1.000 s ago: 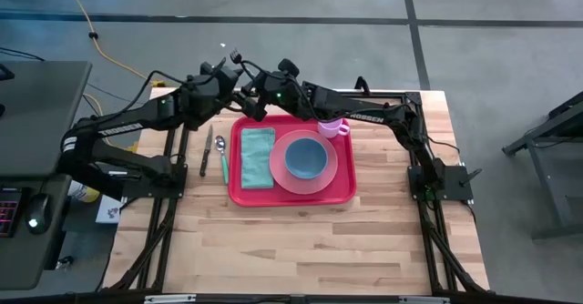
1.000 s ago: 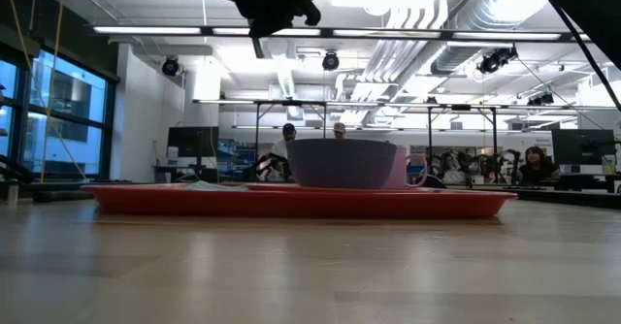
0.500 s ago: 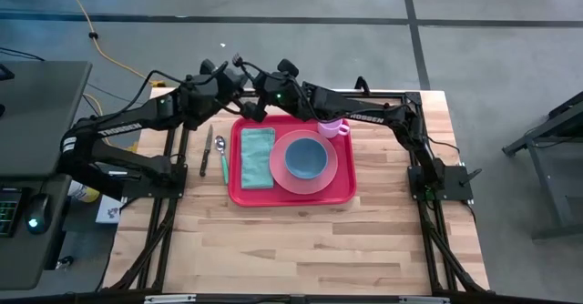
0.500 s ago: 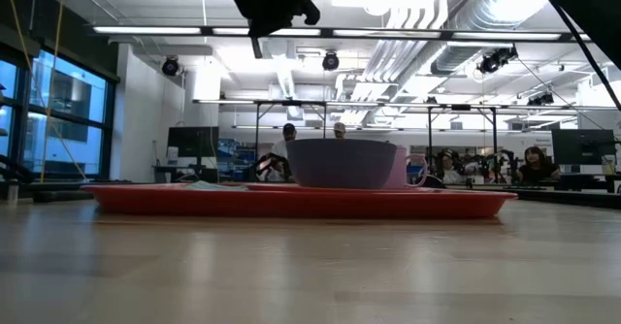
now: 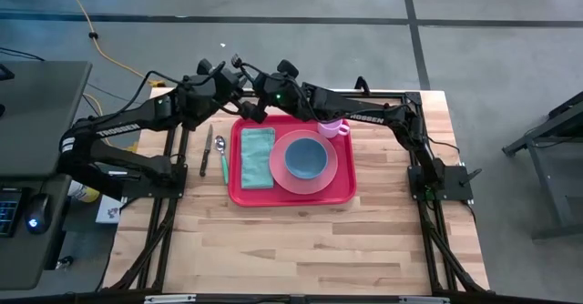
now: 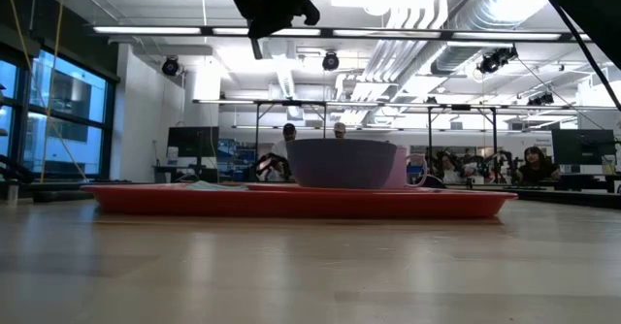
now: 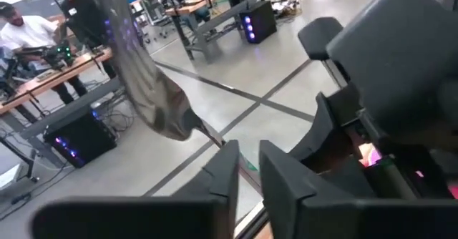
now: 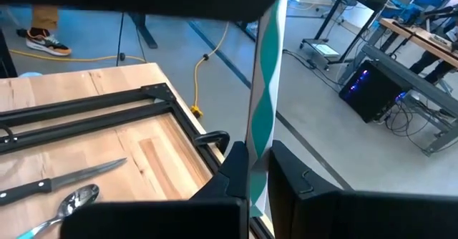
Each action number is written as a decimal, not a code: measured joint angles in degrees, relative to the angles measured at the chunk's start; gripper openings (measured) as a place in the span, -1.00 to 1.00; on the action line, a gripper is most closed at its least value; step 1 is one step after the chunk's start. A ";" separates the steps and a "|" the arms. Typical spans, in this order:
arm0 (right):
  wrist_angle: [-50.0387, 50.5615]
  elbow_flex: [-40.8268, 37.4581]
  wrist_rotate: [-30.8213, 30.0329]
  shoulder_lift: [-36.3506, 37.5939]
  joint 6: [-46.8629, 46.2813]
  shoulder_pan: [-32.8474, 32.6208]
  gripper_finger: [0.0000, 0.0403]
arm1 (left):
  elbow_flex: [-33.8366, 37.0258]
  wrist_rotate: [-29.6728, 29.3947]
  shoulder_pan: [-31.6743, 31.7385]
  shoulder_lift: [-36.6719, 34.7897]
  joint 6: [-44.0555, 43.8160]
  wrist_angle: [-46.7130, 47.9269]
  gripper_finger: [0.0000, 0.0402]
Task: Set up tray
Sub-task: Put the fork on the blue towel on the tray
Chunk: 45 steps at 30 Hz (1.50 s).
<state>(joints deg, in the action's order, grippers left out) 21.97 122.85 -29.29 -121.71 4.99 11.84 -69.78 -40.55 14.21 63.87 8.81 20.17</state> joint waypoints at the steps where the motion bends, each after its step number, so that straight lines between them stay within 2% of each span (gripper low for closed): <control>1: 0.03 0.00 0.12 0.00 0.00 0.00 -0.99 | 0.00 0.18 -0.02 -0.06 0.13 -0.05 -0.50; 10: 0.15 0.00 0.39 0.00 0.09 0.22 -0.99 | 0.00 0.88 -0.02 -0.41 1.94 1.07 -0.11; 17: 0.94 0.09 0.80 0.02 0.20 0.45 -0.99 | 0.00 -6.37 0.03 -1.55 2.08 7.26 0.06; 29: -0.62 0.09 2.29 0.02 0.05 0.52 -0.99 | 0.00 -4.74 0.08 -0.95 1.93 5.19 0.07; 37: -0.44 0.09 5.70 0.07 1.73 0.10 -0.99 | -0.02 5.98 3.70 -1.04 1.29 4.80 0.07; 41: -0.40 0.09 5.03 0.07 2.12 -0.28 -0.99 | -0.02 7.49 4.97 -1.02 1.27 4.02 0.07; 43: -0.43 0.09 5.01 0.07 2.09 -0.48 -0.99 | -0.02 8.36 4.99 -0.65 1.26 3.03 0.03; 45: -0.08 0.09 4.95 0.07 2.42 -0.61 -0.99 | -0.04 8.33 4.97 -0.30 1.33 2.76 -0.11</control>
<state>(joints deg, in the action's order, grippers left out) 21.89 122.93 -24.34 -121.64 7.41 11.22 -69.82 -32.22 19.18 63.57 10.14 22.94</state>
